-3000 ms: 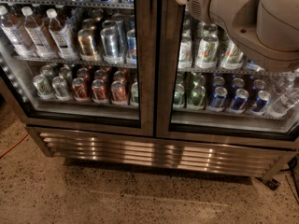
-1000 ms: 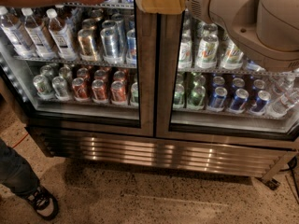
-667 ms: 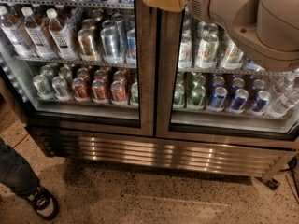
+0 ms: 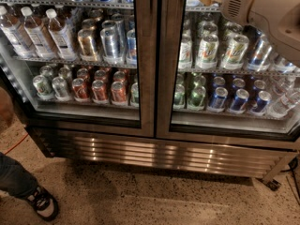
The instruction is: Open right fridge door
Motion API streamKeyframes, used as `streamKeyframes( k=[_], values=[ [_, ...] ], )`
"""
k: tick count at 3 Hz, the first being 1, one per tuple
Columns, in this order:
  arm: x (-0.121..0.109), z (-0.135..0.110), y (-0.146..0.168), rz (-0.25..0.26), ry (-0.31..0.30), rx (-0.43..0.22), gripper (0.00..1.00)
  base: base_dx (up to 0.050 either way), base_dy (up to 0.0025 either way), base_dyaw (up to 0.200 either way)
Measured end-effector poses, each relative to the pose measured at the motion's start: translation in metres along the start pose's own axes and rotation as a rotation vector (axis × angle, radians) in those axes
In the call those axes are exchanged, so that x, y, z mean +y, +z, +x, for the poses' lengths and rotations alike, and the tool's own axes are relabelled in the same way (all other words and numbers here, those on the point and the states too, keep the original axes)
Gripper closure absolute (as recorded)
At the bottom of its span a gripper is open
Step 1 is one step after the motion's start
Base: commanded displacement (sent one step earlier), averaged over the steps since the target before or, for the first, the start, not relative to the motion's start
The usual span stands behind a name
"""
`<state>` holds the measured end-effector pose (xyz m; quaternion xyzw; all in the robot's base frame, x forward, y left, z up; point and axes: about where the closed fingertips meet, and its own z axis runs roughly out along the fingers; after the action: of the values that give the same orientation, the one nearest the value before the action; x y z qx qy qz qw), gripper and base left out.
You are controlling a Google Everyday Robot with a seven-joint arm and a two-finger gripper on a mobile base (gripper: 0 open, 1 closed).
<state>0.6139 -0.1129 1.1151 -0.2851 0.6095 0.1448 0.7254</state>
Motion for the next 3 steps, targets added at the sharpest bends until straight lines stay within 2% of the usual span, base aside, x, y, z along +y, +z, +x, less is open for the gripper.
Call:
streamKeyframes(
  k=[1,2,3],
  values=[
    [-0.015,0.009,-0.020,-0.098,0.134,-0.044,0.88,0.000,0.00000,0.000],
    [0.005,0.005,-0.021,-0.178,0.135,-0.050,1.00,0.000,0.00000,0.000],
    [0.005,0.005,-0.021,-0.178,0.135,-0.050,1.00,0.000,0.00000,0.000]
  ],
)
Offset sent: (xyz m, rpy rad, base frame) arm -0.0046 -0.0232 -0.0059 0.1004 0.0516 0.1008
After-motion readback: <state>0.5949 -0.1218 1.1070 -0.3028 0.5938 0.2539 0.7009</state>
